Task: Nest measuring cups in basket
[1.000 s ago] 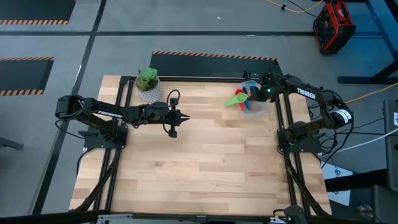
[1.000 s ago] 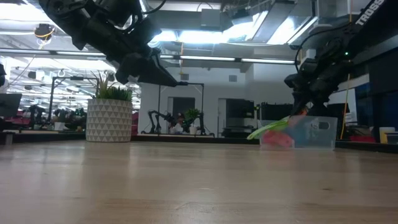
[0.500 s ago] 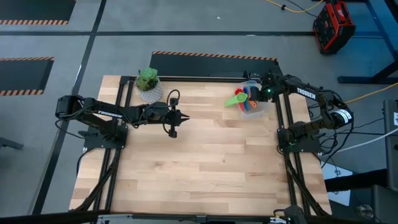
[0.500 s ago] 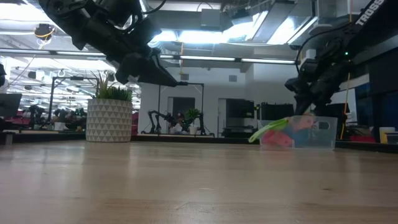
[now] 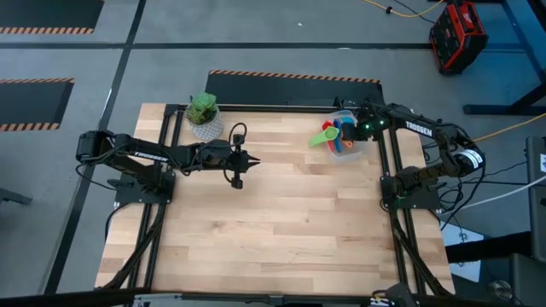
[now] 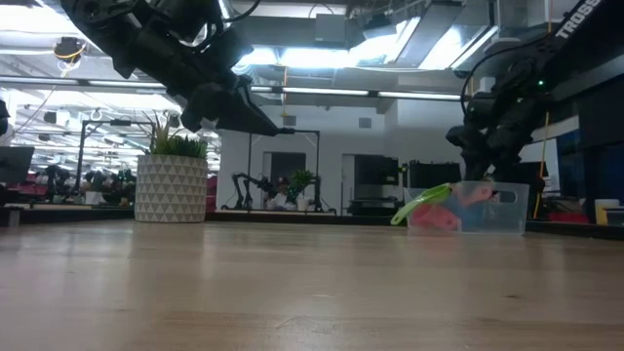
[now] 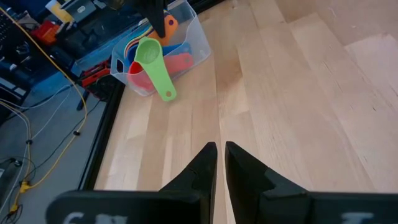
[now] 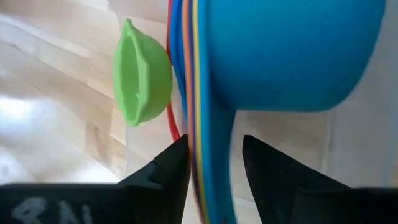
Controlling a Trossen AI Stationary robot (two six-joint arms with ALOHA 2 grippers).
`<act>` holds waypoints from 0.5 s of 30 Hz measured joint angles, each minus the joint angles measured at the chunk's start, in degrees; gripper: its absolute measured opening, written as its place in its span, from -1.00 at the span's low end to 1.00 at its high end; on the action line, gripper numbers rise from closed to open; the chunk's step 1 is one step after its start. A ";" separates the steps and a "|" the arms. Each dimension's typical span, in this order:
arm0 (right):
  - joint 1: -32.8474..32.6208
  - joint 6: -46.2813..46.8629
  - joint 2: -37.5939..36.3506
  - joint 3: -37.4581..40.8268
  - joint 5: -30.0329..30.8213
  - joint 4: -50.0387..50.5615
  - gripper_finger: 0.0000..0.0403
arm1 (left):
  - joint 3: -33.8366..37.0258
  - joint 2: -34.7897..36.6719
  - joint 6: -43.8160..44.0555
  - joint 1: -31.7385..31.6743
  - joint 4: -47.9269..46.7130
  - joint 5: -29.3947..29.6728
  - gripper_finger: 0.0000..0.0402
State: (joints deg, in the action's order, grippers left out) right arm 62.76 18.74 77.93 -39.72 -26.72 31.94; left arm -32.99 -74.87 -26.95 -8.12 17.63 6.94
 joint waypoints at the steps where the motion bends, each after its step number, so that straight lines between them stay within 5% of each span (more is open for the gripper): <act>1: -0.24 0.01 0.00 0.00 0.78 0.18 -0.26 | 0.00 0.00 0.00 0.00 0.00 0.00 -0.86; 15: -1.47 -4.33 0.00 0.00 3.12 1.13 -0.26 | 0.00 0.00 0.01 0.00 0.00 0.00 -0.86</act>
State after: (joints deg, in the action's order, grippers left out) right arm 61.30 14.41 77.93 -39.72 -23.59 33.07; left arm -32.99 -74.87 -26.94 -8.12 17.63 6.94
